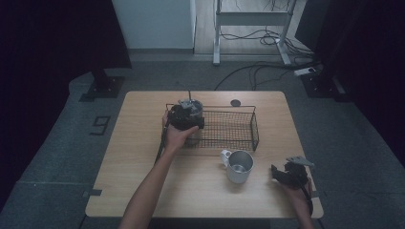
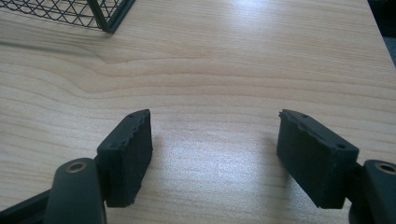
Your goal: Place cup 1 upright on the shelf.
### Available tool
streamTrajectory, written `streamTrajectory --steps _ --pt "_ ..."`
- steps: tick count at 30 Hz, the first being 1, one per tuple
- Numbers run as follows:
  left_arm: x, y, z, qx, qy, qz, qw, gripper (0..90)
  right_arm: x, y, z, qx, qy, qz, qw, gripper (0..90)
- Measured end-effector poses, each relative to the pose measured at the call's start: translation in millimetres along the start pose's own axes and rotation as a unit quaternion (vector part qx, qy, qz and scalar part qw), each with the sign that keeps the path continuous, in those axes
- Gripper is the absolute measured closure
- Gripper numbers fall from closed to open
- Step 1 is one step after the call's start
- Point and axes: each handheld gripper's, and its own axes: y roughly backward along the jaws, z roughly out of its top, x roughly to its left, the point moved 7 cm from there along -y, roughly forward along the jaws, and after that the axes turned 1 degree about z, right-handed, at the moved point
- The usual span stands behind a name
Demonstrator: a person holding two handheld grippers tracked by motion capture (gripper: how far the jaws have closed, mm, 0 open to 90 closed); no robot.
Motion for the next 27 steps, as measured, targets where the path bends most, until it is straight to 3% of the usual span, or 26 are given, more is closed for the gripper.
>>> streamTrajectory --steps 19,27 --pt "-2.1 -1.3 -12.3 -0.004 -0.008 -0.001 1.0 4.0 0.0 0.0 0.0 0.0 0.0 -0.001 1.0 26.6" --pt "2.0 2.5 -17.6 -0.006 0.004 -0.01 0.9999 4.0 -0.1 0.1 -0.1 0.001 0.0 0.0 1.0 26.6"
